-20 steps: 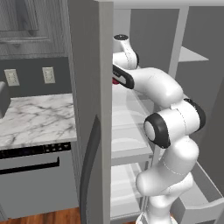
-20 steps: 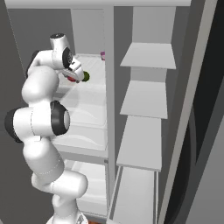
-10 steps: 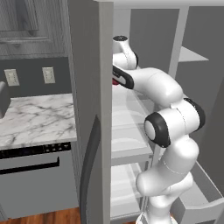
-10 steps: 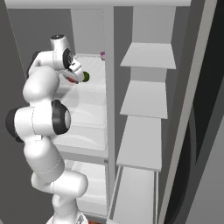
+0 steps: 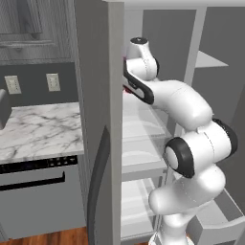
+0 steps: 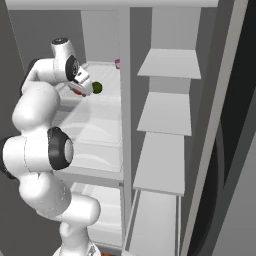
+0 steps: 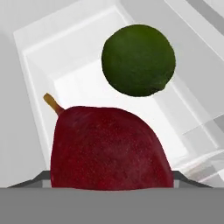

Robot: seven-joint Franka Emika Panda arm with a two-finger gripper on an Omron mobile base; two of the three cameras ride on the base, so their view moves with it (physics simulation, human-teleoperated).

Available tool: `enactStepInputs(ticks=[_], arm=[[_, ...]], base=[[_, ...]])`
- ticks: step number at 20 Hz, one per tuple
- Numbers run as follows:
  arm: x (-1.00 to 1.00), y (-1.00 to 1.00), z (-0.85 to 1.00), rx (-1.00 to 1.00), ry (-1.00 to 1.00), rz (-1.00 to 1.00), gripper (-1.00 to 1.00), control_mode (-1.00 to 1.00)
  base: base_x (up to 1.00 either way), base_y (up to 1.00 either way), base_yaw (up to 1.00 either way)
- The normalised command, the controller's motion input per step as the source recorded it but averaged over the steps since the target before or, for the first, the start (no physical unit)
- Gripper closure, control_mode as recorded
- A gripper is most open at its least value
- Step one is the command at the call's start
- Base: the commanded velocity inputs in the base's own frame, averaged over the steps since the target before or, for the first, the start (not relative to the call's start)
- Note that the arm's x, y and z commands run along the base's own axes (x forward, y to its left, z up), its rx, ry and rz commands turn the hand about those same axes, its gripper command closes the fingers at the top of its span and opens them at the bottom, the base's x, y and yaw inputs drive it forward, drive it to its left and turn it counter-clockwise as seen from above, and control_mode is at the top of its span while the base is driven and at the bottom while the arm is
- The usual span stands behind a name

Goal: Take the lime and pear from the fridge shelf and place them in the freezer drawer to begin freezing them.

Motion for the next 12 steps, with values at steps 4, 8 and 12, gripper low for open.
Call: enactStepInputs(ticks=[4,8,12], arm=[[-1.00,-0.49,0.00,0.10,-0.12,0.00,1.00,-1.00],[-1.00,-0.51,-0.01,0.11,-0.09,-0.02,1.00,-1.00],[-1.00,-0.28,-0.10,0.03,-0.03,-0.03,1.00,-1.00]], base=[[0.00,0.00,0.00],[0.00,0.00,0.00],[0.00,0.00,0.00]])
